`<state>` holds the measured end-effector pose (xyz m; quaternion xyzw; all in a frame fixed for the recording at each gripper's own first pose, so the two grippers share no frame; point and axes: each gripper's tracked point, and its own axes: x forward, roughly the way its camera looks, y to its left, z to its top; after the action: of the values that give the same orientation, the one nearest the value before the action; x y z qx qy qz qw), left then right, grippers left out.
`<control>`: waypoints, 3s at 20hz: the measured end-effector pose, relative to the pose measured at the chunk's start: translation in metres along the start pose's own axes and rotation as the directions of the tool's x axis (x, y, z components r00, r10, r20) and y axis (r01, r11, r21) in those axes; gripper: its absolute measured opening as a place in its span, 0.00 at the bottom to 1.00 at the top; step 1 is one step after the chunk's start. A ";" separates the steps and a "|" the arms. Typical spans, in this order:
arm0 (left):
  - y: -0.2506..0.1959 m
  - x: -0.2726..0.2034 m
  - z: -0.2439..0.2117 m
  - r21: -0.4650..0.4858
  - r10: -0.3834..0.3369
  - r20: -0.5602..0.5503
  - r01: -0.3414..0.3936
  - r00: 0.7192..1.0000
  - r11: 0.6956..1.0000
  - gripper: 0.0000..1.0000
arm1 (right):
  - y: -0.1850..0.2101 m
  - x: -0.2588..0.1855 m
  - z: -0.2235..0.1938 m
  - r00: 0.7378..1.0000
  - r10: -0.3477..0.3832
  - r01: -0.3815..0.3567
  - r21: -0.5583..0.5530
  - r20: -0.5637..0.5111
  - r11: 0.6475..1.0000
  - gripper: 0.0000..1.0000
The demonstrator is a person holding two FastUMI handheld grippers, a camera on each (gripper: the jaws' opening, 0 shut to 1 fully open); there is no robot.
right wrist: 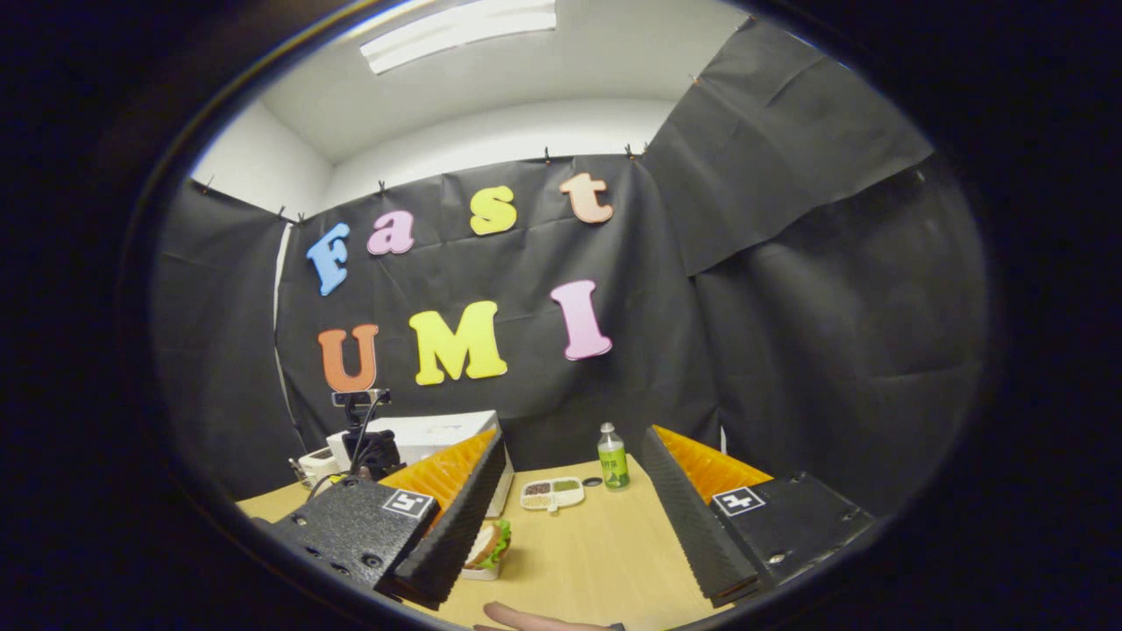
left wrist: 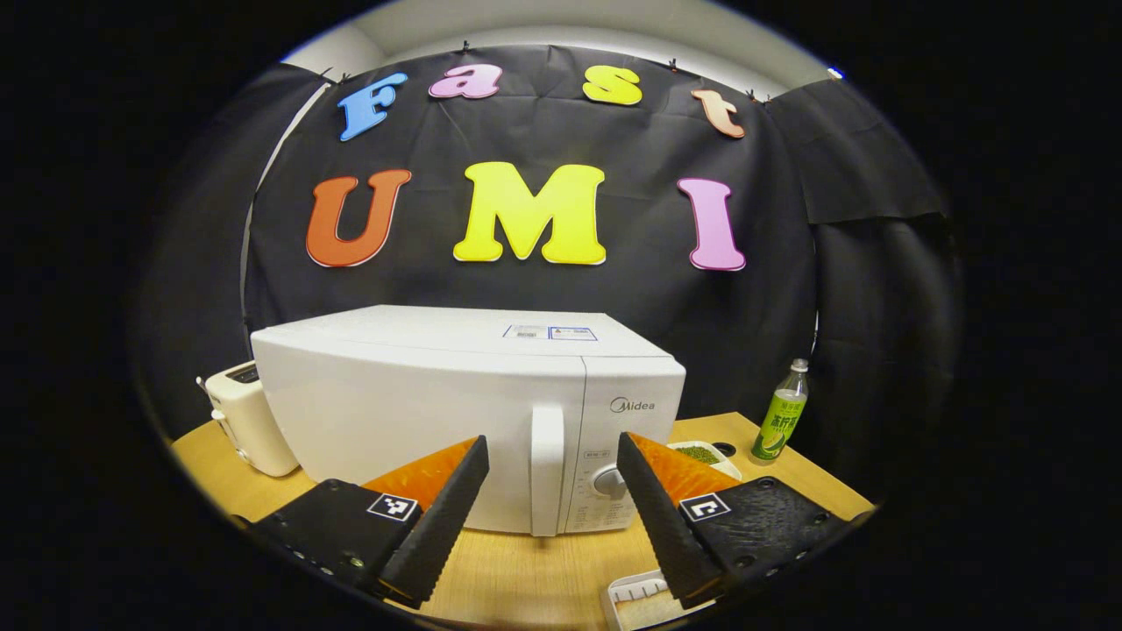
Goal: Open the microwave oven with the left hand, put the food in, and close the microwave oven.
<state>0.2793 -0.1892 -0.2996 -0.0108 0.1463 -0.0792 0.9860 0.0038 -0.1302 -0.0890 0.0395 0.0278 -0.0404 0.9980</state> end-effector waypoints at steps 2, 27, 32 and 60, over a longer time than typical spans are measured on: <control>0.001 0.011 -0.010 0.010 0.008 -0.007 -0.008 1.000 1.000 0.91 | -0.006 0.005 -0.009 1.000 -0.004 0.004 0.007 -0.023 1.000 0.91; 0.011 0.002 -0.034 0.036 -0.007 0.013 0.007 1.000 0.999 0.05 | -0.052 0.003 -0.034 0.995 -0.092 0.093 0.023 -0.050 0.995 0.91; 0.019 -0.039 -0.039 0.062 -0.080 0.035 0.077 0.996 0.995 0.05 | -0.047 0.002 -0.042 0.994 -0.087 0.090 0.040 -0.061 0.995 0.99; 0.227 -0.224 -0.066 0.042 0.042 0.069 -0.045 0.997 0.998 0.08 | 0.099 -0.001 -0.122 0.961 0.077 -0.089 -0.036 -0.265 0.995 1.00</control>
<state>0.0830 0.0711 -0.3084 0.0113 0.1109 -0.0604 0.9919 0.0047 -0.0217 -0.2031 0.0221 0.1596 0.0078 0.9869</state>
